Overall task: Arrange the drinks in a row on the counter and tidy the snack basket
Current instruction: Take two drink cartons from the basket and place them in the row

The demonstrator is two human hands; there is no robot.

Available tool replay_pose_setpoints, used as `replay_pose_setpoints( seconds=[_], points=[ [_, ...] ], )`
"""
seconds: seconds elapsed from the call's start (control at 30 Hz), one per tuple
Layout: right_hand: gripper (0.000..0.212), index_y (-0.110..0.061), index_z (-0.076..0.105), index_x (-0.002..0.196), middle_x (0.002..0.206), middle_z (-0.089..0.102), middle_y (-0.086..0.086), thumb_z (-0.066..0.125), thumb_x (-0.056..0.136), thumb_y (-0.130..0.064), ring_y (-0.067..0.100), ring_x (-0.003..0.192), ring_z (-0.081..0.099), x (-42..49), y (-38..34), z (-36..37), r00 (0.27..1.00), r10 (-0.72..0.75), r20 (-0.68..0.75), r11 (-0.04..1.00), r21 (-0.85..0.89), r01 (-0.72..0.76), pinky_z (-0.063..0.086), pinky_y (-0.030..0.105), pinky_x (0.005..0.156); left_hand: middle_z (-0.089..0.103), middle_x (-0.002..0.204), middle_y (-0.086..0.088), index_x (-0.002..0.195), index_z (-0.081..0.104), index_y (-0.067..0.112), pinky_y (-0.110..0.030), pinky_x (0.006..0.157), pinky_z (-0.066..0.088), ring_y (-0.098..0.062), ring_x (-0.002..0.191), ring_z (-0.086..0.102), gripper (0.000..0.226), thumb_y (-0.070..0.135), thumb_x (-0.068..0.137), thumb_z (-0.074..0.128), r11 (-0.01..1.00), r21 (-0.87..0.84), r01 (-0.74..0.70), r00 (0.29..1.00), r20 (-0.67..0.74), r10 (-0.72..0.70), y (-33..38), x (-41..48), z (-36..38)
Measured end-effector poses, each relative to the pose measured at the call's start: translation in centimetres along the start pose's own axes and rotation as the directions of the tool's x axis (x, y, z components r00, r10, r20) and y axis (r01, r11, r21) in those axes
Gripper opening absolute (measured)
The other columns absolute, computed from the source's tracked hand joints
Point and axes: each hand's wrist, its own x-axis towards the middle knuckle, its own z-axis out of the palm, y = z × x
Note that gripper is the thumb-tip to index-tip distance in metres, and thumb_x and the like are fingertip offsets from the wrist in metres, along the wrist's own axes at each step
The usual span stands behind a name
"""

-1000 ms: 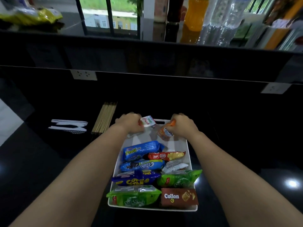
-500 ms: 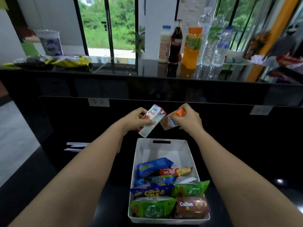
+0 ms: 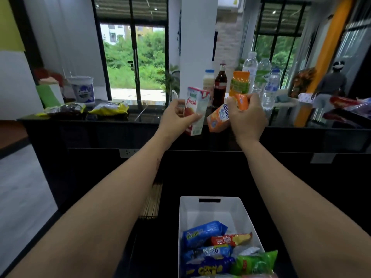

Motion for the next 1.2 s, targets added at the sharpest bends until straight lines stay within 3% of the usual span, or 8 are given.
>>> replay_pose_setpoints(
  seconds=[0.17, 0.5, 0.63, 0.73, 0.8, 0.93, 1.1, 1.2],
  points=[
    [0.034, -0.022, 0.049, 0.094, 0.085, 0.056, -0.006, 0.058, 0.084, -0.053, 0.016, 0.073, 0.055, 3.8, -1.1, 3.0, 0.994, -0.038, 0.104, 0.999, -0.028, 0.041, 0.038, 0.026, 0.059, 0.067, 0.094, 0.006, 0.103, 0.052, 0.025, -0.044, 0.082, 0.057, -0.013, 0.088, 0.066, 0.046, 0.032, 0.069, 0.083, 0.995, 0.092, -0.027, 0.984, -0.174, 0.043, 0.1, 3.8, -1.0],
    [0.048, -0.021, 0.053, 0.114, 0.102, 0.063, 0.001, 0.062, 0.084, -0.057, 0.018, 0.085, 0.058, 8.4, -0.2, 9.3, 0.854, -0.118, 0.507, 0.954, -0.18, 0.238, 0.045, 0.03, 0.067, 0.064, 0.091, 0.007, 0.097, 0.045, 0.023, -0.042, 0.084, 0.052, -0.022, 0.089, 0.065, 0.048, 0.04, 0.07, 0.081, 0.922, 0.361, 0.137, 0.953, -0.302, -0.024, -3.1, 9.1, -1.2],
    [0.05, -0.024, 0.053, 0.118, 0.108, 0.06, -0.001, 0.068, 0.081, -0.054, 0.014, 0.092, 0.058, 9.0, 0.5, 11.0, 0.825, -0.116, 0.553, 0.981, -0.067, 0.183, 0.047, 0.027, 0.072, 0.066, 0.096, 0.004, 0.098, 0.042, 0.023, -0.033, 0.074, 0.047, -0.019, 0.086, 0.063, 0.052, 0.042, 0.07, 0.081, 0.91, 0.383, 0.158, 0.942, -0.334, -0.023, -4.4, 10.4, -0.6],
    [0.068, -0.023, 0.043, 0.133, 0.111, 0.056, -0.005, 0.074, 0.078, -0.048, 0.012, 0.099, 0.056, 8.3, 1.5, 11.6, 0.84, -0.108, 0.532, 0.994, 0.074, 0.081, 0.049, 0.031, 0.081, 0.06, 0.091, 0.008, 0.096, 0.037, 0.025, -0.027, 0.062, 0.036, -0.015, 0.078, 0.055, 0.054, 0.045, 0.071, 0.079, 0.893, 0.424, 0.15, 0.942, -0.336, 0.002, -4.8, 11.0, -0.3],
    [0.067, -0.024, 0.042, 0.131, 0.105, 0.057, -0.009, 0.075, 0.077, -0.045, 0.01, 0.094, 0.059, 7.5, 2.4, 11.7, 0.853, -0.052, 0.519, 0.99, 0.139, -0.024, 0.053, 0.032, 0.079, 0.056, 0.09, 0.008, 0.096, 0.034, 0.024, -0.029, 0.063, 0.037, -0.016, 0.077, 0.053, 0.056, 0.046, 0.071, 0.079, 0.884, 0.444, 0.147, 0.946, -0.323, 0.005, -5.0, 11.4, -0.3],
    [0.034, -0.031, 0.052, 0.11, 0.101, 0.062, -0.013, 0.072, 0.083, -0.038, 0.008, 0.095, 0.062, 6.5, 4.0, 11.8, 0.822, -0.033, 0.568, 0.978, 0.19, -0.092, 0.057, 0.032, 0.078, 0.059, 0.097, 0.004, 0.099, 0.034, 0.023, -0.03, 0.069, 0.041, -0.017, 0.082, 0.055, 0.06, 0.048, 0.069, 0.079, 0.875, 0.467, 0.131, 0.967, -0.255, -0.008, -5.2, 11.8, -0.9],
    [0.043, -0.025, 0.053, 0.127, 0.114, 0.062, -0.008, 0.068, 0.087, -0.036, 0.006, 0.093, 0.058, 7.4, 3.9, 12.3, 0.806, 0.018, 0.592, 0.978, 0.158, -0.137, 0.049, 0.018, 0.067, 0.063, 0.101, 0.004, 0.102, 0.035, 0.026, -0.03, 0.072, 0.041, -0.022, 0.094, 0.062, 0.055, 0.043, 0.072, 0.078, 0.853, 0.515, 0.081, 0.979, -0.2, 0.028, -5.3, 11.5, -1.7],
    [0.049, -0.024, 0.05, 0.134, 0.123, 0.062, -0.003, 0.066, 0.089, -0.033, 0.011, 0.101, 0.058, 7.6, 4.0, 12.8, 0.798, 0.065, 0.599, 0.971, 0.148, -0.19, 0.049, 0.021, 0.071, 0.056, 0.094, 0.007, 0.099, 0.032, 0.026, -0.033, 0.071, 0.044, -0.023, 0.092, 0.062, 0.056, 0.042, 0.072, 0.079, 0.837, 0.542, 0.074, 0.975, -0.216, 0.054, -5.0, 11.4, -1.3]
  ],
)
